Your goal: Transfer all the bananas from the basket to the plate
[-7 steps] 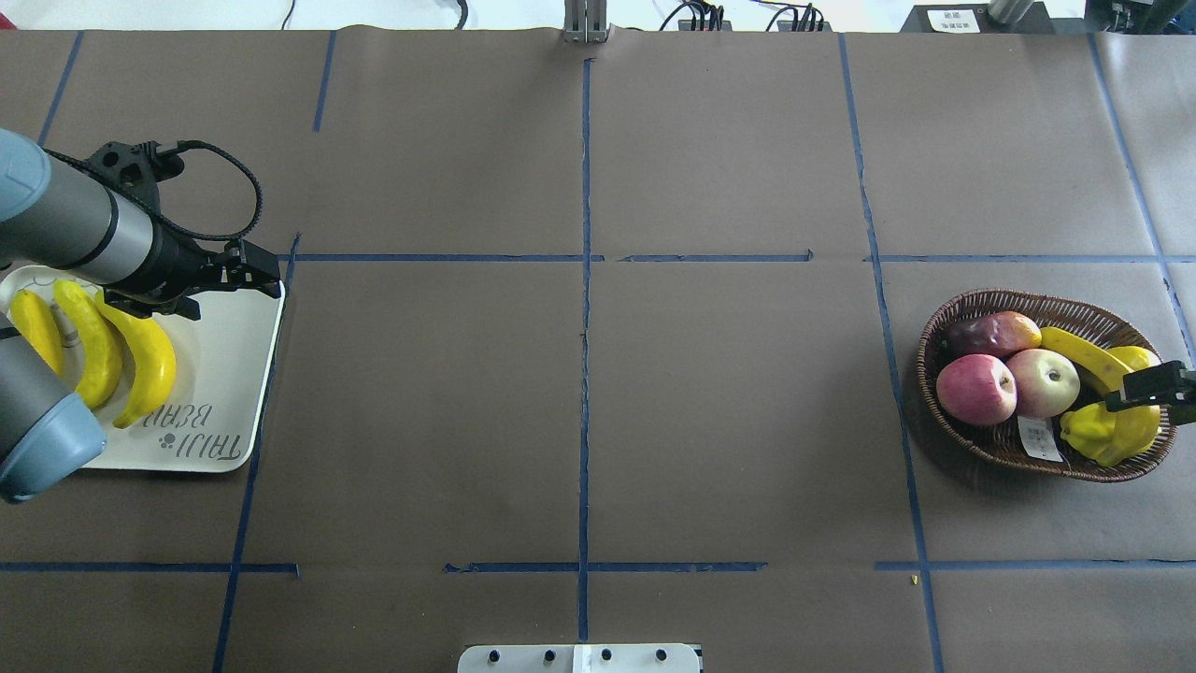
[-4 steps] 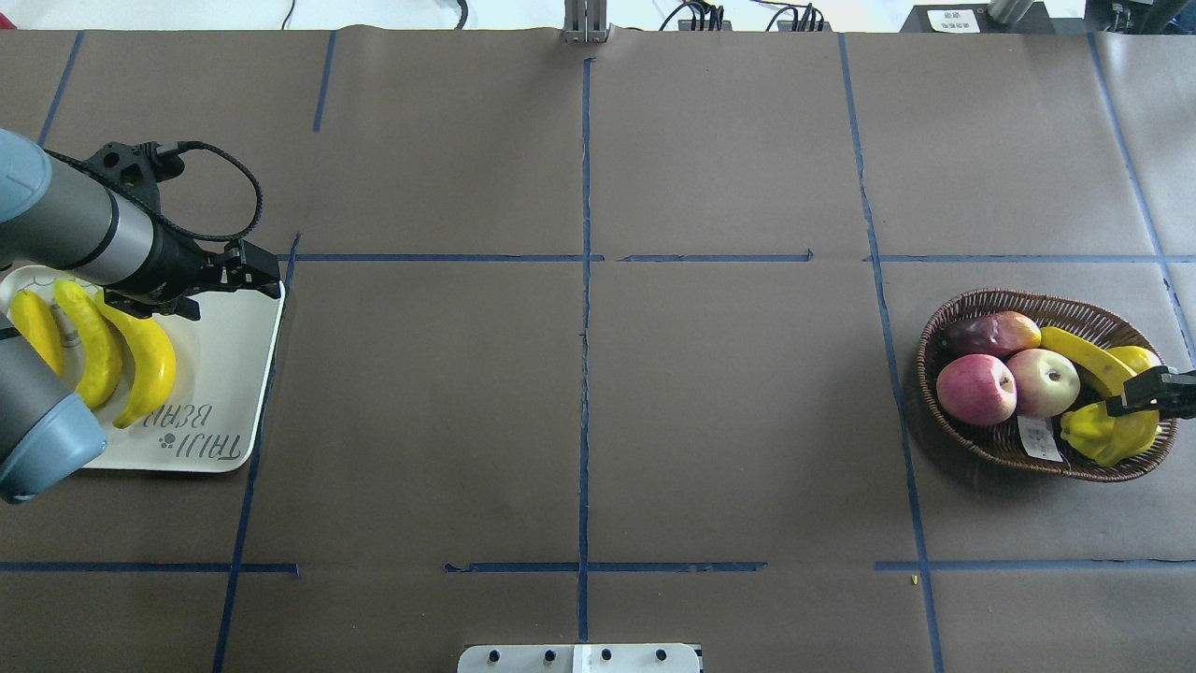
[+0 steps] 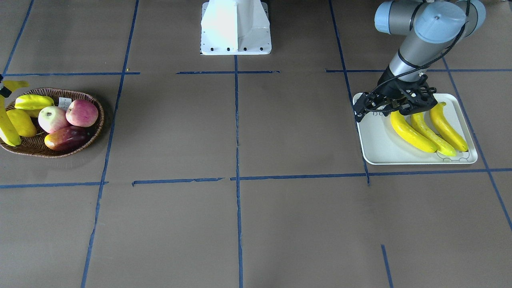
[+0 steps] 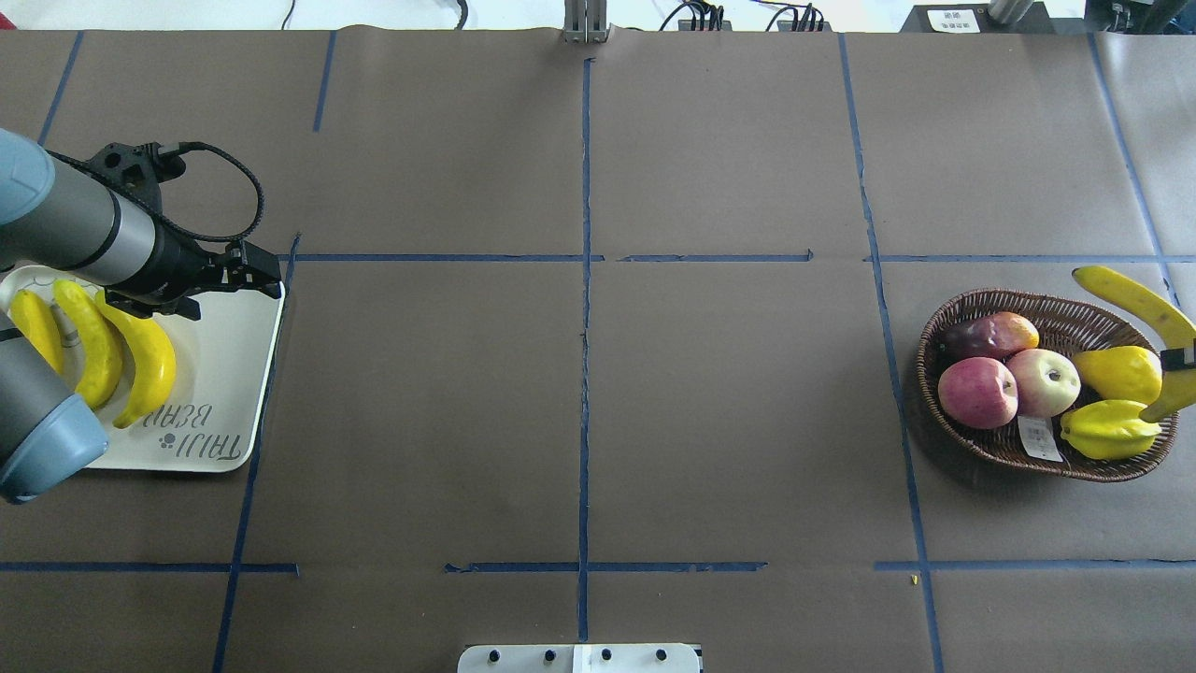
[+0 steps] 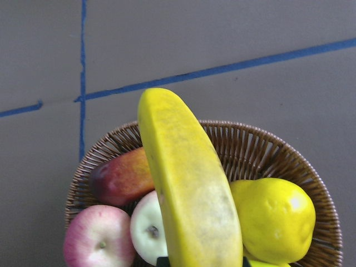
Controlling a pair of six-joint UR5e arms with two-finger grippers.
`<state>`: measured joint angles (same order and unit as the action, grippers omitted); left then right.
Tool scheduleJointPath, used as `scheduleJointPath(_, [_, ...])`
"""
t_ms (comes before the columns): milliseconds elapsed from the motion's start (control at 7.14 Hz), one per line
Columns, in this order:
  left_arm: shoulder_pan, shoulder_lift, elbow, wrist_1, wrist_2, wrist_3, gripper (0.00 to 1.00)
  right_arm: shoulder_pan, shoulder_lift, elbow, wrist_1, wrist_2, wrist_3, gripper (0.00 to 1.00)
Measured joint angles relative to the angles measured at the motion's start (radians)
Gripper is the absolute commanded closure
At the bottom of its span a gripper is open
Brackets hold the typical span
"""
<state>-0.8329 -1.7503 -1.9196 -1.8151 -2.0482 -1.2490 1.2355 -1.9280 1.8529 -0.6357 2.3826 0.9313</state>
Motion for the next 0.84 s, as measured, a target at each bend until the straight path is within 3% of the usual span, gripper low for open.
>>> scheduleJointPath(280, [0.002,-0.010,0.000,-0.008,-0.003,-0.002,0.01,-0.007,0.091,0.048,-0.017,-0.011,0.006,1.00])
scheduleJointPath(560, [0.010,-0.066,0.000,-0.029,-0.009,-0.042,0.01,-0.106,0.272,0.057,-0.130,-0.065,0.043,1.00])
scheduleJointPath(840, [0.031,-0.141,0.011,-0.148,-0.014,-0.212,0.01,-0.297,0.496,0.061,-0.274,-0.244,0.187,1.00])
